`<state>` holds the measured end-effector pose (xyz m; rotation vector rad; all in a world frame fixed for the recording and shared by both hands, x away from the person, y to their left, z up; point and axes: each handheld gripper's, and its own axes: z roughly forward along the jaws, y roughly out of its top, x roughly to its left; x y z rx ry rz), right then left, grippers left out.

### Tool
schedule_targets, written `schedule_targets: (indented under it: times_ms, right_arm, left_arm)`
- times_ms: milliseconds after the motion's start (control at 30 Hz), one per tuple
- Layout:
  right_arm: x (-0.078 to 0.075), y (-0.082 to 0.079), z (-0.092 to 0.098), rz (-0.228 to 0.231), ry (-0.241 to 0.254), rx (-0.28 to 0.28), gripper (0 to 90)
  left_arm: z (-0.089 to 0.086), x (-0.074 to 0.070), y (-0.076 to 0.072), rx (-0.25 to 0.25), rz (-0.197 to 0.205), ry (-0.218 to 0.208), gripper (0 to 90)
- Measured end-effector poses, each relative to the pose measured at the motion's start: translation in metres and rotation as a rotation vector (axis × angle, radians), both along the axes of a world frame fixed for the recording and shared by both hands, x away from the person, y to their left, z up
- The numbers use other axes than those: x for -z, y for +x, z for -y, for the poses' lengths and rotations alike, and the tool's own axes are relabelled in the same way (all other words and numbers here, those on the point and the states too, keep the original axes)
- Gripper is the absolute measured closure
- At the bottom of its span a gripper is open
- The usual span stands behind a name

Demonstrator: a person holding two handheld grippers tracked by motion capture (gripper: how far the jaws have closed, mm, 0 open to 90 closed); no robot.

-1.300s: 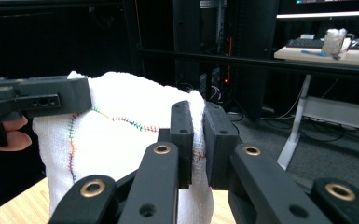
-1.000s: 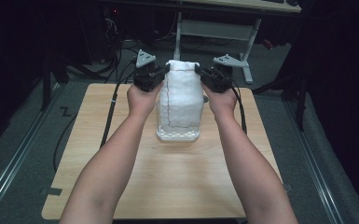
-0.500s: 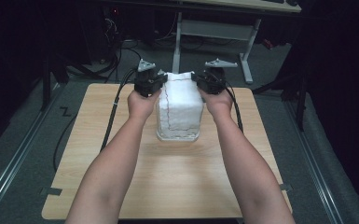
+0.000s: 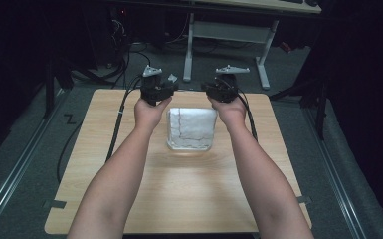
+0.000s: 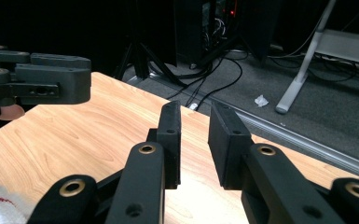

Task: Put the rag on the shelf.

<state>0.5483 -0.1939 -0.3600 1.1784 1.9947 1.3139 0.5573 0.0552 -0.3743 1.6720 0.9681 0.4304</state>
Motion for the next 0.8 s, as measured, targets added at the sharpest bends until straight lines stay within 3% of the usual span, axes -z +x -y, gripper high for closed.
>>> schedule_targets:
  times_ms: [167,267,500,800]
  right_arm:
    - [0.000,-0.004,-0.001,0.004,-0.005,-0.003,74.5]
    - [-0.001,-0.006,-0.002,0.004,0.000,-0.011,73.3]
    - [-0.005,-0.020,-0.006,0.035,-0.017,-0.019,62.2]
    - [-0.005,-0.041,-0.002,0.054,-0.005,-0.041,54.1]
  left_arm:
    - [-0.002,-0.002,-0.004,-0.011,-0.001,-0.014,65.0]
    - [-0.001,-0.005,-0.009,-0.013,0.020,0.002,63.4]
    - [-0.003,-0.011,-0.021,-0.016,0.046,0.017,57.8]
    - [-0.009,-0.016,-0.050,0.020,0.072,0.009,52.6]
